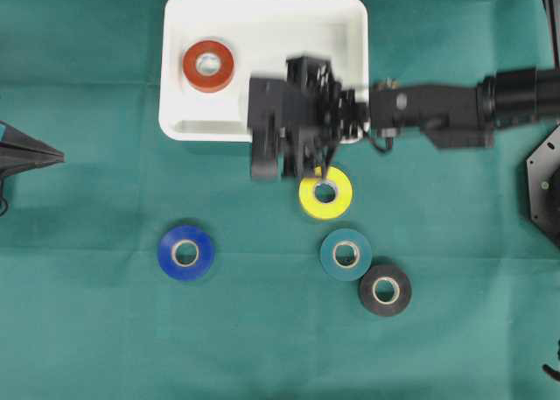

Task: Put the tape into the white case with the right arm.
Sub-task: 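Carry the white roll into the tray beside the red roll, release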

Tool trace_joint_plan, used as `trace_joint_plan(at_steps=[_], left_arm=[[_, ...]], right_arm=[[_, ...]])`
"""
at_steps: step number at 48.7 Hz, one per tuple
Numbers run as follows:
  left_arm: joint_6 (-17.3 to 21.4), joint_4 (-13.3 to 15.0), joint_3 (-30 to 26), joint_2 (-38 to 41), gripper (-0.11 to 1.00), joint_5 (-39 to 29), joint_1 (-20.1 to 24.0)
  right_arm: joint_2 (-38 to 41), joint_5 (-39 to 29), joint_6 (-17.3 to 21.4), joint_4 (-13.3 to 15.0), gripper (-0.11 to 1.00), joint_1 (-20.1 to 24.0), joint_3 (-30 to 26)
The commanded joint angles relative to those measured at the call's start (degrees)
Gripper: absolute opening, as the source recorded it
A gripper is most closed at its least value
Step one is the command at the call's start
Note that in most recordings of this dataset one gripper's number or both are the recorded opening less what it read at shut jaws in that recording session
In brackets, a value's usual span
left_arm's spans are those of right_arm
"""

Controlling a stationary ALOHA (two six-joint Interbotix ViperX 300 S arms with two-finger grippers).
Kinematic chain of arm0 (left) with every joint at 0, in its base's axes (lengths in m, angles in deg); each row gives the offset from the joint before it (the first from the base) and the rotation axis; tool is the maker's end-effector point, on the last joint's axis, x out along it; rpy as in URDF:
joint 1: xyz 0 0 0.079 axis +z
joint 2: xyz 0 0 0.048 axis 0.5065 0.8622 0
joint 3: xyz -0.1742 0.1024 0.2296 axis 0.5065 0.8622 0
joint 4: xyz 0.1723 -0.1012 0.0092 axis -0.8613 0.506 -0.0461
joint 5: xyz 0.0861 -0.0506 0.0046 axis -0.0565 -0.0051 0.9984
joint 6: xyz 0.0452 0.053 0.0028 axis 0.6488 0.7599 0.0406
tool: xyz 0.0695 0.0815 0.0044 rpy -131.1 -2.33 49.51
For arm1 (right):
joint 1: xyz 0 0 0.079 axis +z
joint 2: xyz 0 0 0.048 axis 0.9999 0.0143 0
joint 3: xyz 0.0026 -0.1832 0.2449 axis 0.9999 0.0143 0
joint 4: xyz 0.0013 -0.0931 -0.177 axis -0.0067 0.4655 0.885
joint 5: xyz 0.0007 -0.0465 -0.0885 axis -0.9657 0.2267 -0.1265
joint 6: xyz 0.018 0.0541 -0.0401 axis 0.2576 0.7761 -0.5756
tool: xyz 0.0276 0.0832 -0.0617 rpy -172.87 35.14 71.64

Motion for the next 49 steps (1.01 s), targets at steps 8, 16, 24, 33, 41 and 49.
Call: trace_joint_plan(at_steps=[8, 16, 24, 33, 41, 49], left_arm=[[0.09, 0.0, -0.62, 0.44, 0.0, 0.53, 0.09], [0.09, 0.0, -0.7, 0.44, 0.0, 0.53, 0.09], [0.09, 0.09, -0.62, 0.53, 0.0, 0.53, 0.09], [0.09, 0.09, -0.7, 0.53, 0.0, 0.53, 0.09], [0.09, 0.0, -0.7, 0.44, 0.0, 0.53, 0.26], [0.09, 0.0, -0.7, 0.44, 0.0, 0.53, 0.35]], right_arm=[[-1.32, 5.27, -0.09, 1.85, 0.03, -6.68, -1.41], [0.26, 7.91, -0.18, 2.55, 0.03, -10.55, -1.41], [1.05, 8.53, -0.26, 3.52, 0.03, -11.78, -1.41], [1.14, 10.2, -0.26, 5.01, 0.03, -11.78, -1.32], [1.41, 11.25, -0.18, 5.01, 0.03, -11.87, -1.32], [1.67, 11.25, 0.09, 5.01, 0.13, -11.78, -1.23]])
